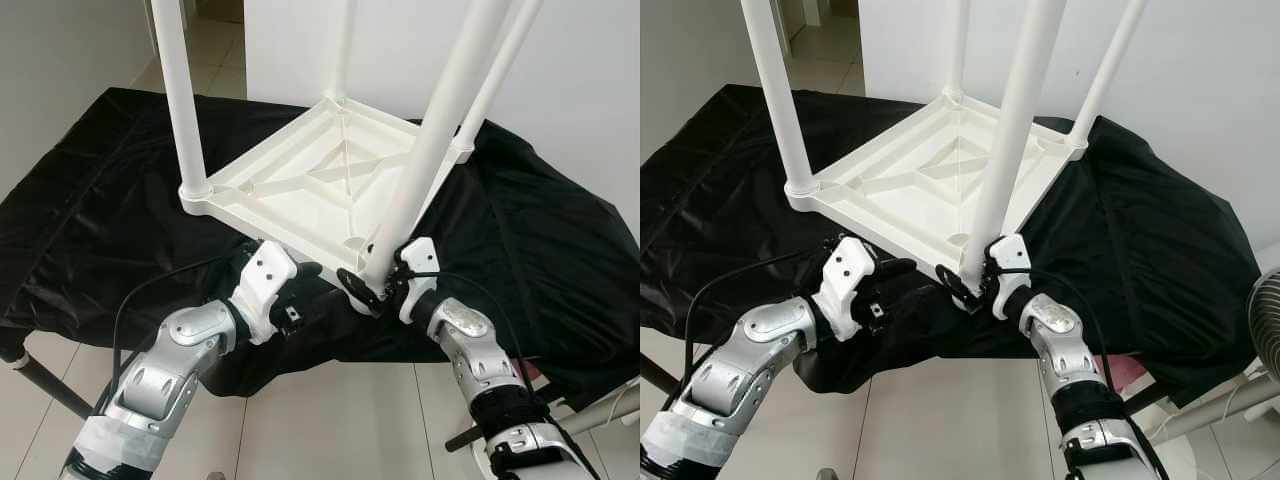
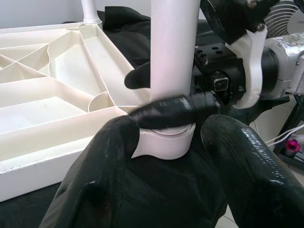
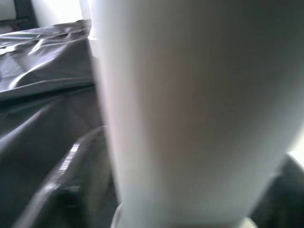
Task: Building children table
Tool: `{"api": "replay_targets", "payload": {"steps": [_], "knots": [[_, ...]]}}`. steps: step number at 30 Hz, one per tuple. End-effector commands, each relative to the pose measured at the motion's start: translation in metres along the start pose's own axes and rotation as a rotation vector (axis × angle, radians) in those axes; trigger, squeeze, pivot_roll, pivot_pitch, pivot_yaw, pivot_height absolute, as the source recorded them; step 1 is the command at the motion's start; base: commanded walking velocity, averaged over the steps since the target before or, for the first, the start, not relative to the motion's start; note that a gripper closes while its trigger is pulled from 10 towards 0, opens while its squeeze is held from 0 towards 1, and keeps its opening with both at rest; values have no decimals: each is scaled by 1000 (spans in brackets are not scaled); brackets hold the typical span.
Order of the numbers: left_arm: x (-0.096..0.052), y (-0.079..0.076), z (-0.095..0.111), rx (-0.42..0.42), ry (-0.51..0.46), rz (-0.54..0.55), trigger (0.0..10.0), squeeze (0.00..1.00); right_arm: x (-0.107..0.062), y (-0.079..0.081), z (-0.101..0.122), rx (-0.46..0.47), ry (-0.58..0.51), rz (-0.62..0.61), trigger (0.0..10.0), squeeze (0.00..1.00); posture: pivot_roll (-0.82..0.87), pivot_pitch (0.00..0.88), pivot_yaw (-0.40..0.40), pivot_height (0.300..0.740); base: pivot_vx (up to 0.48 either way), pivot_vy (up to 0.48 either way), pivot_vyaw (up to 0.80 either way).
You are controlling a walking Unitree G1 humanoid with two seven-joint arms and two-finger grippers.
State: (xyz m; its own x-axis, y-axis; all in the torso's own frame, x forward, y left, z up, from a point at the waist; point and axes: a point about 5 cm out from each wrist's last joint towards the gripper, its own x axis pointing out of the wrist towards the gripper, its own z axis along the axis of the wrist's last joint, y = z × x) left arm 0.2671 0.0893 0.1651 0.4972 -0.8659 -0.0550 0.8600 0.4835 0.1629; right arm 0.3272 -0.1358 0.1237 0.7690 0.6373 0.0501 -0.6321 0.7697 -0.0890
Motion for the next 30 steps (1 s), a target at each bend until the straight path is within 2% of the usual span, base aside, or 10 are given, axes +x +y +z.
{"api": "replay_targets", "payload": {"steps": [1, 12, 13, 14, 18, 20, 21, 22, 29, 30], "knots": [[2, -4, -3, 6, 16, -45, 10000, 0, 1, -2, 1, 18, -17, -4, 0, 0, 44, 12, -65, 740, 0, 0, 0], [4, -6, -5, 3, 22, -61, 10000, 0, -8, -4, -4, 49, -25, -27, 0, 0, 34, 16, -65, 740, 0, 0, 0], [4, -7, -5, 2, 24, -64, 10000, 0, -10, -4, -4, 63, -28, -50, 784, 0, 32, 16, -64, 740, 0, 0, 0], [4, -7, -5, 2, 24, -65, 10000, 0, -11, -3, -5, 75, -33, -79, 10000, 0, 31, 16, -65, 740, 0, 0, 0], [4, -7, -6, 3, 26, -68, 10000, 0, -14, 1, -4, 78, -55, -130, 10000, 0, 31, 13, -65, 740, 0, 0, 0], [4, -7, -6, 3, 26, -71, 10000, 0, -15, 6, -5, 82, -72, -233, 10000, 0, 30, 12, -65, 740, 0, 0, 0], [4, -7, -6, 3, 26, -71, 10000, 0, -15, 6, -5, 82, -72, -233, 10000, 0, 30, 12, -65, 740, 0, 0, 0], [3, -8, -6, -4, 25, -72, 10000, 0, -16, 12, -6, 90, -88, -308, 10000, 0, 28, 29, -66, 740, 0, 0, 0], [4, -10, -6, -5, 25, -75, 10000, 0, -19, 30, -6, 103, -101, -488, 10000, 0, 27, 26, -67, 740, 0, 0, 0], [4, -11, -6, -9, 20, -78, 10000, 0, -23, 34, -6, 117, -100, -558, 10000, 0, 31, 32, -70, 740, 0, 0, 0]]}}
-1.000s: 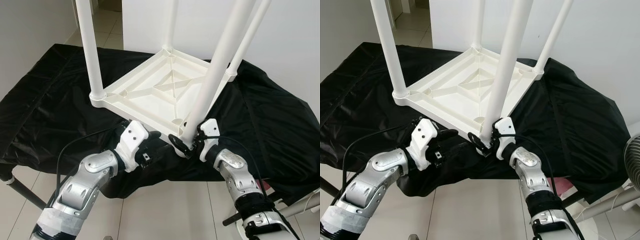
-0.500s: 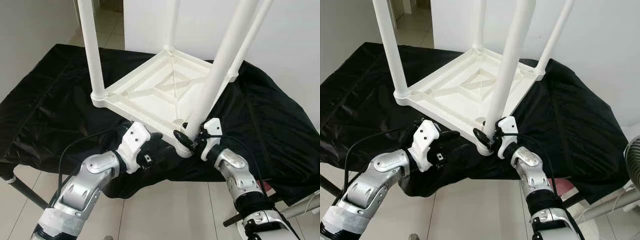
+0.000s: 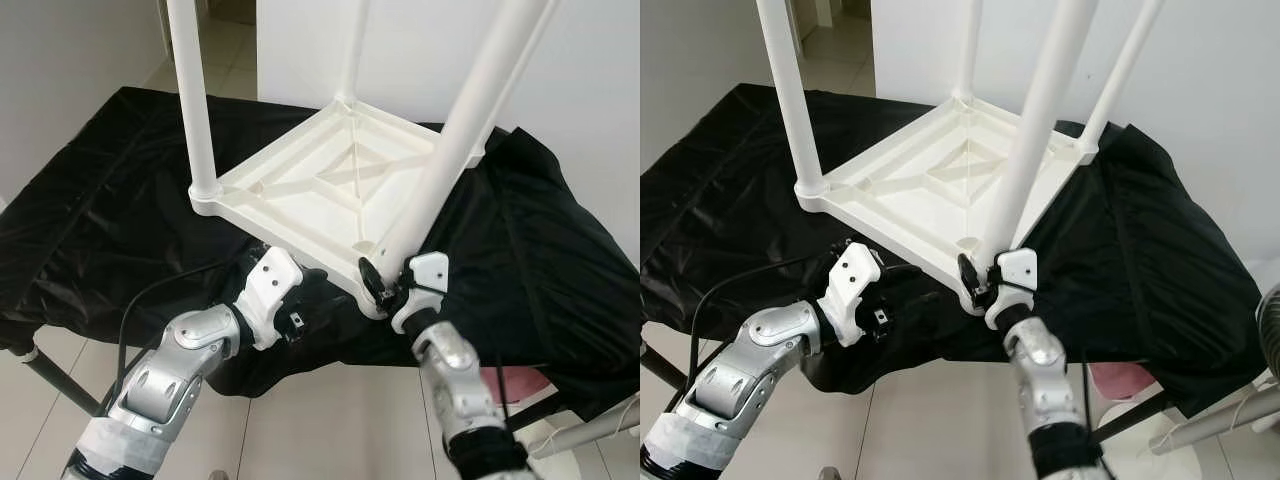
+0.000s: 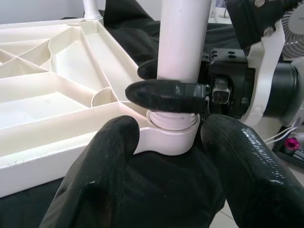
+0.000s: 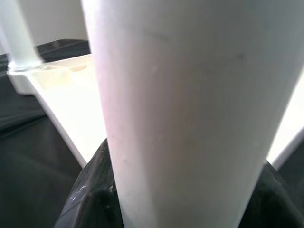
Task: Building children table
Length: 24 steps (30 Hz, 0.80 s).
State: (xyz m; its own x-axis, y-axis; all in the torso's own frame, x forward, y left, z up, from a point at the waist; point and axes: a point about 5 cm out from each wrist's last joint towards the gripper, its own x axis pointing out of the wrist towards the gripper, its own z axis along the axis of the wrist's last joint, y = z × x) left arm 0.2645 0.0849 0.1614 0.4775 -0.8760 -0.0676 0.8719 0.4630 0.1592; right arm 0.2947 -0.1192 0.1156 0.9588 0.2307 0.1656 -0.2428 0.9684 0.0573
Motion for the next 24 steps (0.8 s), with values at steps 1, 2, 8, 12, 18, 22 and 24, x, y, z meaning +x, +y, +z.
{"api": "replay_targets", "payload": {"steps": [1, 2, 8, 12, 18, 22, 24], "knots": [[2, -6, -3, -6, 11, -54, 10000, 0, -7, -4, -1, 14, 6, -104, 10000, 0, 31, 32, -70, 740, 0, 0, 0], [1, -6, -3, -8, 12, -53, 10000, 0, -11, -3, 0, 25, 8, -171, 10000, 0, 29, 26, -71, 740, 0, 0, 0], [0, -6, -3, -9, 14, -60, 10000, 0, -13, 4, 7, 38, -17, -193, 10000, 1000, 26, 29, -60, 740, 0, 0, 0], [0, -6, -3, -9, 13, -61, 10000, 0, -14, 5, 7, 39, -22, -182, 10000, 1000, 26, 29, -60, 740, 0, 0, 0], [1, -4, -1, -4, 9, -59, 10000, 0, -14, 3, 18, 4, -64, -75, 10000, 0, 18, 34, -51, 740, 0, 0, 0], [1, -4, -1, -4, 8, -58, 10000, 0, -12, -7, 22, -43, -60, 9, 10000, 0, 12, 35, -49, 740, 0, 0, 0], [1, -4, 0, -4, 7, -56, 10000, 0, -10, -14, 21, -70, -41, 43, 10000, 0, 11, 38, -52, 740, 0, 0, 0]]}}
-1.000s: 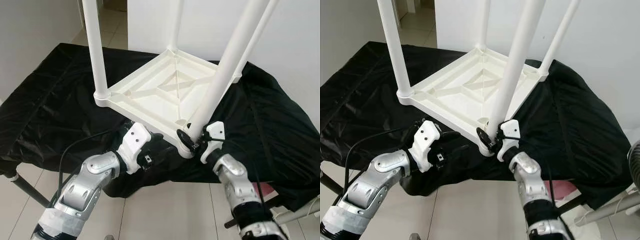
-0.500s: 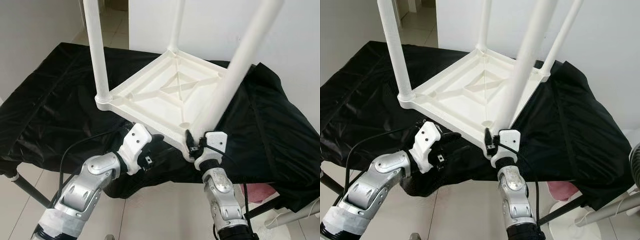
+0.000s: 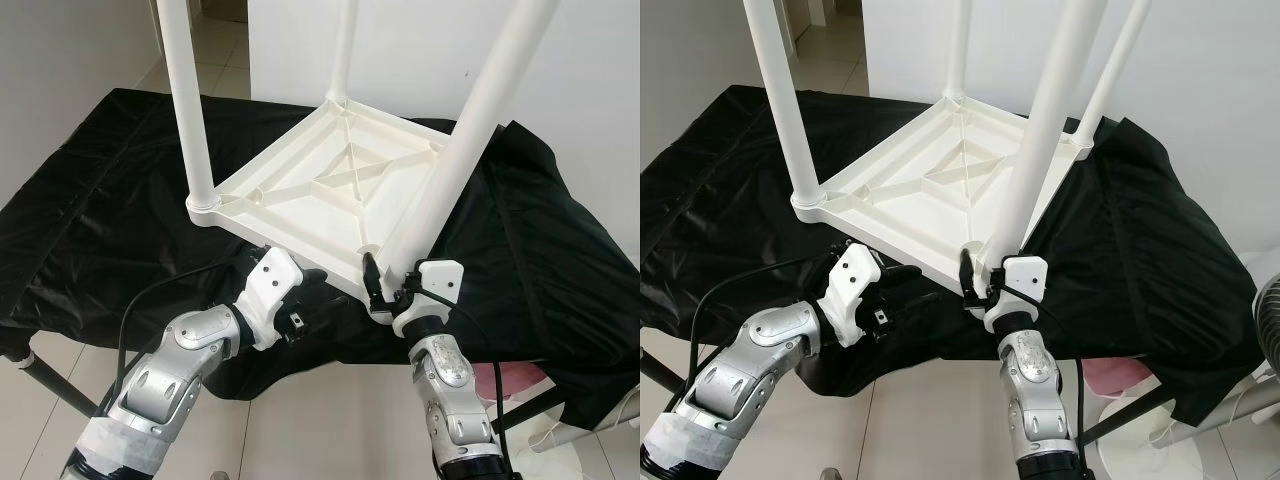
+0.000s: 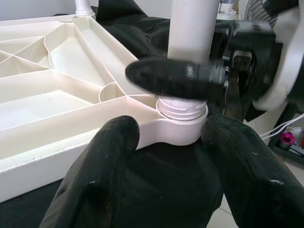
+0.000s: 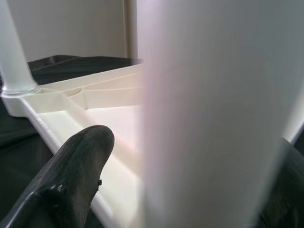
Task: Building children table
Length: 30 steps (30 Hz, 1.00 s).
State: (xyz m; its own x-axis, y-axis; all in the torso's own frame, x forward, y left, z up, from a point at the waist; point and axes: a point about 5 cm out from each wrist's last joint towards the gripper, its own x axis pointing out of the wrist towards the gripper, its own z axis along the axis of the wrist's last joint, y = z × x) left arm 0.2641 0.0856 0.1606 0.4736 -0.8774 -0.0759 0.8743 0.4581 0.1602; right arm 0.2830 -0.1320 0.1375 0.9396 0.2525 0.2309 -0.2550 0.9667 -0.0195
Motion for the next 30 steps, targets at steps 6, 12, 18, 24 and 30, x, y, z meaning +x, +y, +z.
{"api": "replay_targets", "payload": {"steps": [6, 12, 18, 24, 30], "knots": [[4, -4, 1, -9, -9, -48, 10000, 0, 4, -19, -7, -20, 69, 154, 10000, 0, 8, 38, -57, 740, 0, 0, 0], [4, -4, 2, -8, -10, -49, 10000, 0, 8, -18, -7, -34, 80, 321, 10000, 0, 9, 38, -56, 740, 0, 0, 0], [3, -2, 3, -4, -10, -39, 10000, 0, 14, -19, -14, -83, 143, 484, 10000, 0, 19, 35, -62, 740, 0, 0, 0], [2, -3, 3, -5, -11, -34, 10000, 0, 18, -22, -17, -95, 165, 504, 10000, 0, 24, 38, -65, 740, 0, 0, 0], [0, -4, 2, 0, -5, -30, 10000, 0, 23, -25, -23, -132, 201, 527, 8588, 0, 33, 40, -69, 740, 0, 0, 0]]}}
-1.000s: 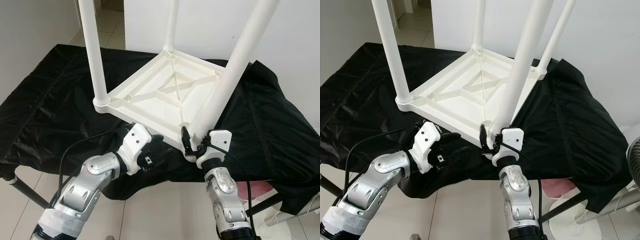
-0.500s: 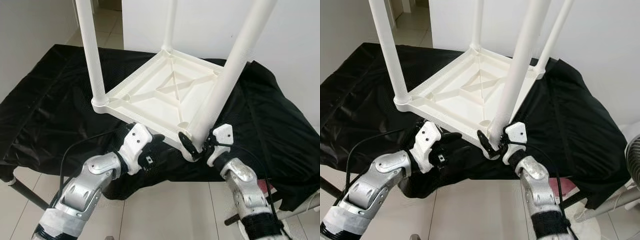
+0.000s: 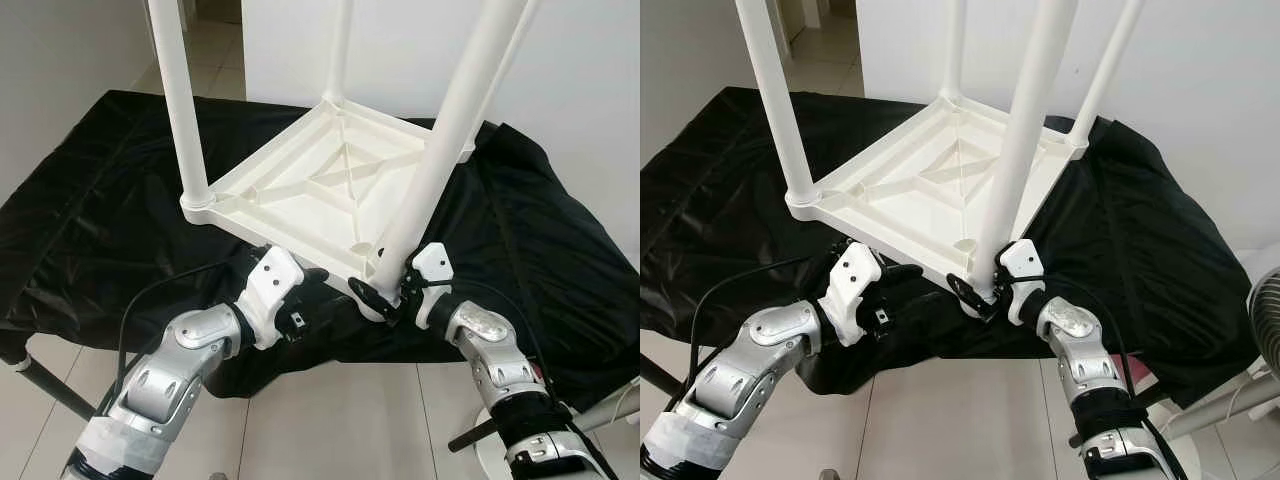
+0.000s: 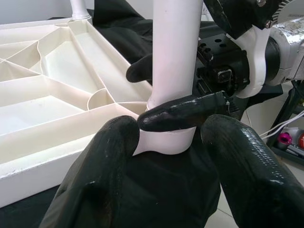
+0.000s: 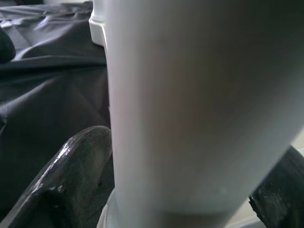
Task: Building children table
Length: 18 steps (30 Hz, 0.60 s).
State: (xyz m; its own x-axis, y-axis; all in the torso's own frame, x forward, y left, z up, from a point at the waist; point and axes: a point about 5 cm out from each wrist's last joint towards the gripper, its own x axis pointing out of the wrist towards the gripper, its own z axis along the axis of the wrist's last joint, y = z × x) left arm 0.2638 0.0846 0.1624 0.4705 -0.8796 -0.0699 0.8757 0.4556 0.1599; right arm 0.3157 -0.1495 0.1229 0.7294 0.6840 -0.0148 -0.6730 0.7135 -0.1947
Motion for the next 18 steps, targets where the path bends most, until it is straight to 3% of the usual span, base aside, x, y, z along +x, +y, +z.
{"api": "replay_targets", "payload": {"steps": [1, 2, 3, 5, 6, 7, 8, 9, 18], "knots": [[0, -3, 0, -2, 2, -25, 10000, 0, 0, 0, -3, -6, 17, 14, 7176, 0, 33, 40, -69, 740, 0, 0, 0], [-1, -3, 0, -3, 2, -23, 10000, 0, 1, -1, -4, -2, 19, 13, 7176, 0, 33, 40, -69, 740, 0, 0, 0], [-1, -3, 0, -4, 2, -23, 10000, 0, 0, -1, -5, 4, 22, 14, 3176, 0, 32, 42, -70, 740, 0, 0, 0], [-1, -3, 0, -4, 2, -23, 10000, 0, 0, -1, -5, 4, 22, 14, 3176, 0, 32, 42, -70, 740, 0, 0, 0], [-1, -4, 0, -4, 2, -24, 10000, 0, 0, -1, -6, 10, 21, 17, 588, 0, 32, 44, -68, 740, 0, 0, 0], [-1, -4, 0, -4, 2, -24, 10000, 0, 0, -1, -6, 10, 21, 17, 588, 0, 32, 44, -68, 740, 0, 0, 0], [-1, -4, 0, -5, 2, -24, 10000, 0, 0, -2, -6, 19, 22, 13, 2941, 0, 31, 46, -69, 740, 0, 0, 0], [-1, -3, 0, -6, 4, -23, 10000, 0, 0, -3, -7, 33, 20, 9, 10000, 0, 31, 49, -68, 740, 0, 0, 0], [-2, -3, -1, -8, 8, -24, 10000, 0, -3, -7, -9, 49, -5, -33, 10000, 0, 33, 54, -65, 740, 0, 0, 0]]}}
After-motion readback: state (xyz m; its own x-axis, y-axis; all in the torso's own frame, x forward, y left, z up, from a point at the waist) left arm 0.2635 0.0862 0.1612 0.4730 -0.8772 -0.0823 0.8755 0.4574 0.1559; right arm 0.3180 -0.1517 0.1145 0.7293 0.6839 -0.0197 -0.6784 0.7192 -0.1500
